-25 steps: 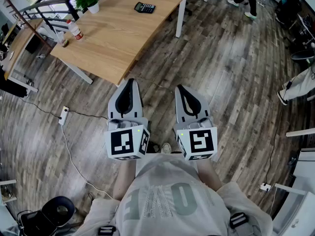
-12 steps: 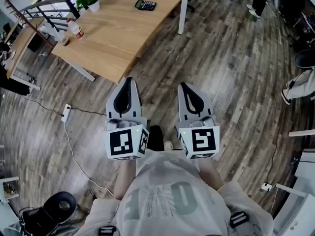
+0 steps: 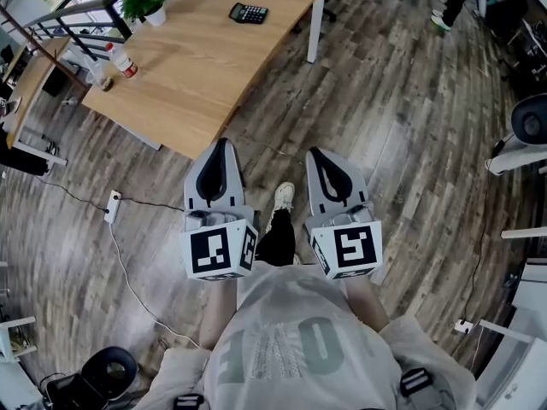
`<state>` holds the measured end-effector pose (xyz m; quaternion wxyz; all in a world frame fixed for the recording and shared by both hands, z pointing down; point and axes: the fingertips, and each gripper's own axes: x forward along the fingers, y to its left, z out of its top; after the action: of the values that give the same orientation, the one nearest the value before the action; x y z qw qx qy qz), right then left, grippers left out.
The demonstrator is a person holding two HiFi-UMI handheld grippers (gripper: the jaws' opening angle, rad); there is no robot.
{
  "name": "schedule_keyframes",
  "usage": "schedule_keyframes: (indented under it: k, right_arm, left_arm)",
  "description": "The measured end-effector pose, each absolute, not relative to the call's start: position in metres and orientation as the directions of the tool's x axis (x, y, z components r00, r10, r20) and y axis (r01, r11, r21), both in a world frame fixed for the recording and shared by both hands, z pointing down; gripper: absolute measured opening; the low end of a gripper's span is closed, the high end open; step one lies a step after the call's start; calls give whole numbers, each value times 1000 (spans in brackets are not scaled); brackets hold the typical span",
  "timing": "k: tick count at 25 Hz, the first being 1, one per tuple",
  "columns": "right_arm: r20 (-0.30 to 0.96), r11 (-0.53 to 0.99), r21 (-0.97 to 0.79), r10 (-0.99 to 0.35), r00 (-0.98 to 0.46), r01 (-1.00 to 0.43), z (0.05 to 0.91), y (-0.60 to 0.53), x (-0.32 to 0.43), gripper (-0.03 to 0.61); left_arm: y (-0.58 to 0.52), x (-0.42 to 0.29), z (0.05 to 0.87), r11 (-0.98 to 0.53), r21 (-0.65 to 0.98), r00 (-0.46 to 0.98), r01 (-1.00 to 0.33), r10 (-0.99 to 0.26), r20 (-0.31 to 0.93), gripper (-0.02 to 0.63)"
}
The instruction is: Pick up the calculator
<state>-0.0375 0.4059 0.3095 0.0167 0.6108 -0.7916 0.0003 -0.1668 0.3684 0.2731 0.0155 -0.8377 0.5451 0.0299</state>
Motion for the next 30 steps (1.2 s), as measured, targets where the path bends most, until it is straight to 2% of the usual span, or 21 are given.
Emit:
schedule_keyframes:
  k: [9, 20, 30]
  right_arm:
    - [71, 250, 24, -966, -248, -968, 315, 304, -22, 18]
    - [25, 321, 96, -947, -320, -942, 280, 147, -19, 18]
    - [24, 325, 93, -946, -324, -941, 272, 100, -11, 18]
  left_arm:
    - [263, -156, 280, -410, 51, 406, -911, -912, -62, 9]
    - [110, -153, 266, -369, 60, 362, -928, -927, -96, 9]
    - [55, -151, 252, -348, 69, 338, -935, -933, -122, 9]
